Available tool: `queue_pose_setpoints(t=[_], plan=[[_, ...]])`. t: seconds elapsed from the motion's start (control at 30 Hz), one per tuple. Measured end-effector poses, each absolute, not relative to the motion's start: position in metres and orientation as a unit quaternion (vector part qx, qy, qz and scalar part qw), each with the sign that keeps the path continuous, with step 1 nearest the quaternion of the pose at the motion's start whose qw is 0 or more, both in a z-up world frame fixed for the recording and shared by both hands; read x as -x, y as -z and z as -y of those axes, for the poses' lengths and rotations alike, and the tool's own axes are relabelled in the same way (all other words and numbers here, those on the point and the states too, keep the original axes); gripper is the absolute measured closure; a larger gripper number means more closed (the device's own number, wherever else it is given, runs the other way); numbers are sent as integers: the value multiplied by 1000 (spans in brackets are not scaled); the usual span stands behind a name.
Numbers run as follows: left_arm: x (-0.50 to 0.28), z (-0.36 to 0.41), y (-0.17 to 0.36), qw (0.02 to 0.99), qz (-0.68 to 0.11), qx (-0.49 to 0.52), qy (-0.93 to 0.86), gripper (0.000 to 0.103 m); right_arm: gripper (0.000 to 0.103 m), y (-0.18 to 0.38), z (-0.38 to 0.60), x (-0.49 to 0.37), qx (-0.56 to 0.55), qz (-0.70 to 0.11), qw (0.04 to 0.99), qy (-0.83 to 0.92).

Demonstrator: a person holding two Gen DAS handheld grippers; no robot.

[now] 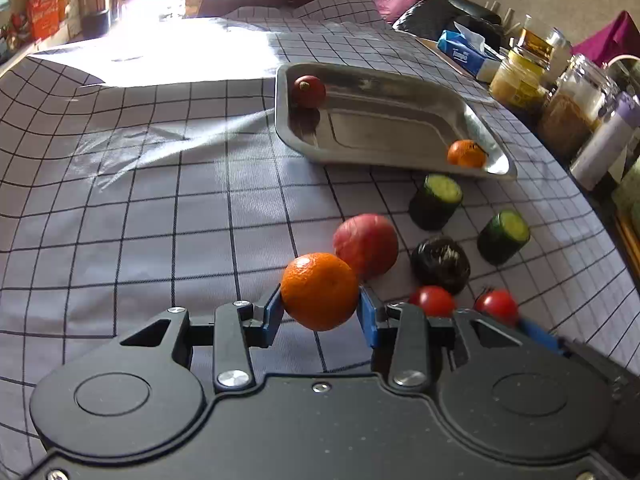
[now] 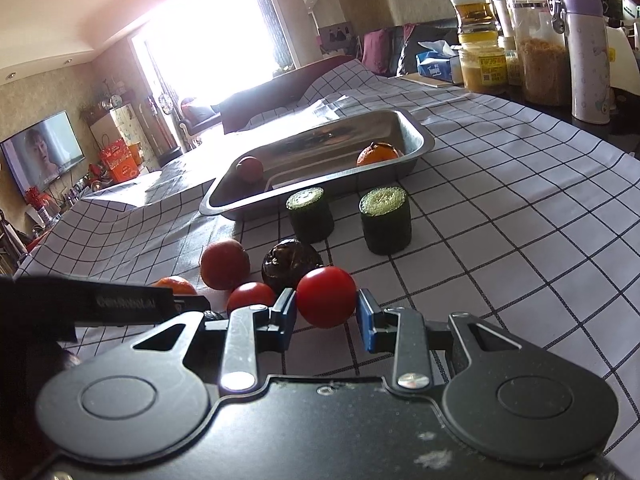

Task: Organize fruits
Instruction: 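Carry the orange with the left tool while the right tool carries the tomato to the tray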

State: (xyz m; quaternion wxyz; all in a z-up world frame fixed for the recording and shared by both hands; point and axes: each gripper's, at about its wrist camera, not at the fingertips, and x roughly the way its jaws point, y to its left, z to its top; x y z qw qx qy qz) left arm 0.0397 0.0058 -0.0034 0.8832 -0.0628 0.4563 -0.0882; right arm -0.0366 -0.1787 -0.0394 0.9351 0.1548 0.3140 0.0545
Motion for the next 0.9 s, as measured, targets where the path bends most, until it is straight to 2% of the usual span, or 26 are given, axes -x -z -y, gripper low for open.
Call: queue_pose_setpoints(t=[0.3,0.63,0.9], plan=[[-69,2,-32,880,-462,75,81,55,69,10,190,16,-146,-365,915,-86],[-102,25,-73,899,-422,90,74,55,69,-53,208,-36,-143,-360,918,-83],[-121,31,-74,902,-416,91,66,55,69,-73,211,-86,-140,-367,918,-63]])
